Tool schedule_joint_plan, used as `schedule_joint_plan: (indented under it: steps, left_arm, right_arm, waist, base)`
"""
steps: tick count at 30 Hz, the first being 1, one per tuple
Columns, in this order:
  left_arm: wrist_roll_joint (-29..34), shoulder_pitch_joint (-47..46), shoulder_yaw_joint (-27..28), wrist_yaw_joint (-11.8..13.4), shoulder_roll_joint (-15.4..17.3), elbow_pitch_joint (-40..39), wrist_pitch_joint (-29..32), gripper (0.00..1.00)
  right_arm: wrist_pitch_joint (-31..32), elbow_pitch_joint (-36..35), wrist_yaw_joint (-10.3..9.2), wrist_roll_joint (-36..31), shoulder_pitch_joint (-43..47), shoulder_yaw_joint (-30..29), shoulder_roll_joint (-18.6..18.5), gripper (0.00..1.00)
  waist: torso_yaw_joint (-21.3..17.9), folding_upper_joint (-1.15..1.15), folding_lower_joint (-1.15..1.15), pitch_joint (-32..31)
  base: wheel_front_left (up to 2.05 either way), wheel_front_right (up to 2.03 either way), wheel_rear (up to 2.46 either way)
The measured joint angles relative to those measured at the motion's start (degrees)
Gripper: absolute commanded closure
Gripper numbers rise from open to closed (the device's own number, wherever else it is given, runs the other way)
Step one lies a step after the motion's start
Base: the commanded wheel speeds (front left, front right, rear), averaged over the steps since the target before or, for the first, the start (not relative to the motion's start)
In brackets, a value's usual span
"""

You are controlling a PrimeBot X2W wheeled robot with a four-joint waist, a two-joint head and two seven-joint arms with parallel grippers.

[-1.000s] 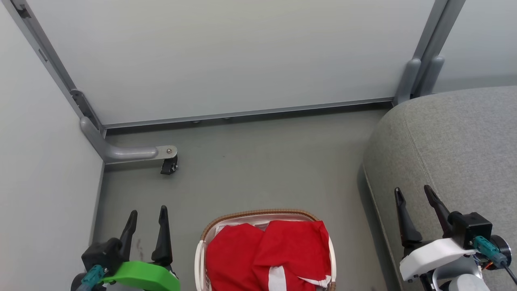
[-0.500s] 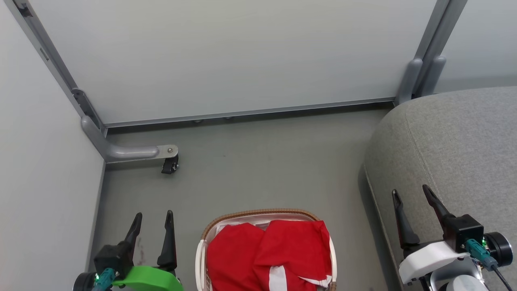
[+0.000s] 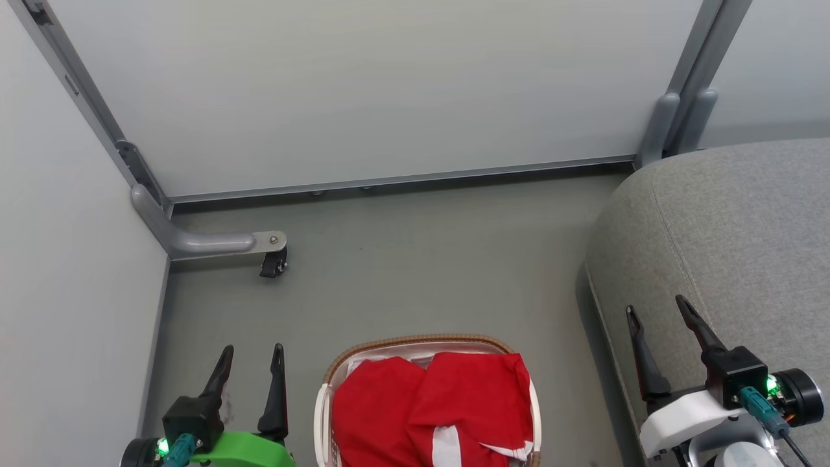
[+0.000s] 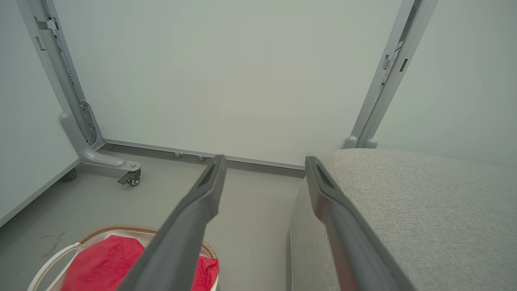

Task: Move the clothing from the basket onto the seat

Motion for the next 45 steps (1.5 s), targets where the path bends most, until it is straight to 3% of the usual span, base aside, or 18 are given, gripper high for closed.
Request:
schedule_joint_plan:
  steps: [27,37,45]
  left_arm:
    - [0.0,-0.2,-0.4,0.0,0.0,0.5,0.0,0.00]
    - [3.4,-6.8,-1.3,0.0,0.0,1.6,-0.1,0.00]
    - [6.6,-17.1,-3.7,-0.3,1.7,8.5,-0.1,0.00]
  right_arm:
    - [0.0,-0.7,0.01,0.0,-0.2,0.3,0.0,0.00]
    - [0.0,-2.6,0.02,0.0,-5.0,0.9,0.0,0.00]
    - [0.0,-4.3,0.03,0.8,-11.4,0.8,-0.1,0.00]
  waist:
    - [-0.3,0.00,0.00,1.8]
    - [-1.3,0.00,0.00,7.5]
    - [-3.2,0.00,0.00,15.5]
  base:
    - [0.00,0.00,0.00]
    - [0.00,0.00,0.00]
    - [0.00,0.00,0.00]
